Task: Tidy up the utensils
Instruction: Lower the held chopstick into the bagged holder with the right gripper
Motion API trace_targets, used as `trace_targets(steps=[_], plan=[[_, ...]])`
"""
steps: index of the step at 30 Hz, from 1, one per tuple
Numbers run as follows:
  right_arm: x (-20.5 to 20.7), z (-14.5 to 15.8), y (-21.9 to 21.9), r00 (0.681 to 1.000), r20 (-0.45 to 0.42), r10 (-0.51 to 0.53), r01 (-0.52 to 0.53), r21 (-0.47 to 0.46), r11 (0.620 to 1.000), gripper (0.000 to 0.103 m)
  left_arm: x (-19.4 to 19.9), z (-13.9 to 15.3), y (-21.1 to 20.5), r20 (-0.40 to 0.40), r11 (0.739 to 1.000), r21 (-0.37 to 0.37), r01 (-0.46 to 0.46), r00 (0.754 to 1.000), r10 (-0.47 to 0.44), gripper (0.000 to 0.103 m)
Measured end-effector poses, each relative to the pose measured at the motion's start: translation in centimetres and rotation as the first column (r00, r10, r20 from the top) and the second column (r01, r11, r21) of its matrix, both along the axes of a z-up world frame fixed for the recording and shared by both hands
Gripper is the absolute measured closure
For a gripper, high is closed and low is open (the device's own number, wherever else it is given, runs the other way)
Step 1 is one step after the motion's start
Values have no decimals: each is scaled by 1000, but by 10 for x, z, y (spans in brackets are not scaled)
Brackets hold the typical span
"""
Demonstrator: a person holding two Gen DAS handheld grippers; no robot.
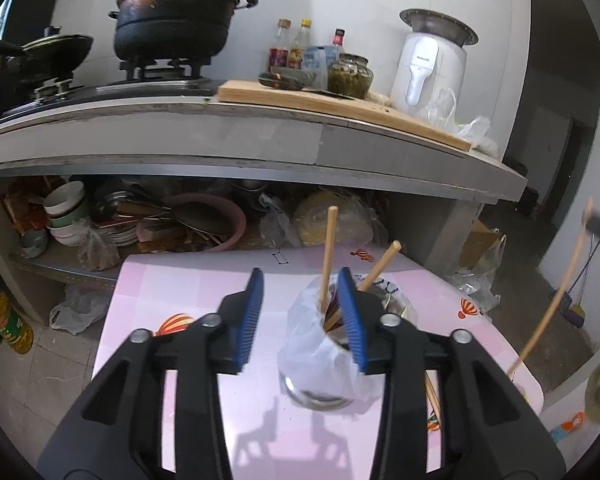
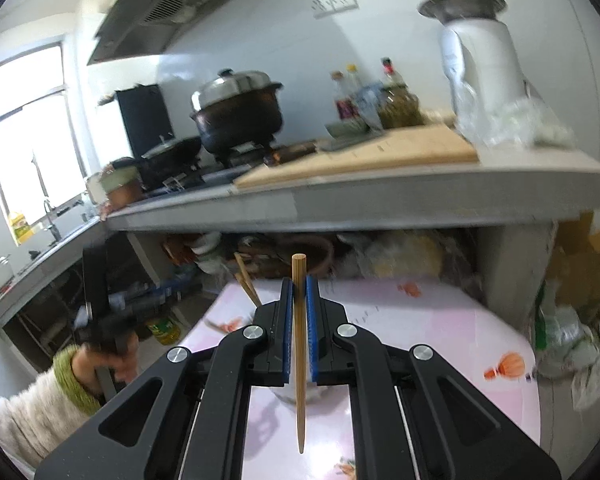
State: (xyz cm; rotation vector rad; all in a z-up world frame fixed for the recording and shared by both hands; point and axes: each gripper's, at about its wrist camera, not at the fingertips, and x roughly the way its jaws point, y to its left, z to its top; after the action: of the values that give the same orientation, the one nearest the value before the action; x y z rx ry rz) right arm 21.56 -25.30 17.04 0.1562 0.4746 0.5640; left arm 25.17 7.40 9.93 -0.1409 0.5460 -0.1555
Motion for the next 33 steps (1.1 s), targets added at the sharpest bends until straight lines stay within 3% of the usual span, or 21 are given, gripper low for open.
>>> trace_targets(steps=[9,20,25,33], plan=[[24,66,41,992,82,96,-99,34,994,96,-52,-7,34,30,997,-36,-69,997,70,51],[71,103,98,983,87,159,-165,61,984,96,-103,-49,80,-29,979,-61,-194,981,193,44],[91,93,126,986,72,153,-154,15,988,96,-116,-60,99,-44,968,-81,-237,971,234,44],[115,38,161,991,10,131,-129,-99,987,96,-130,-75,112,-65,958,-88,-272,962,267,44]])
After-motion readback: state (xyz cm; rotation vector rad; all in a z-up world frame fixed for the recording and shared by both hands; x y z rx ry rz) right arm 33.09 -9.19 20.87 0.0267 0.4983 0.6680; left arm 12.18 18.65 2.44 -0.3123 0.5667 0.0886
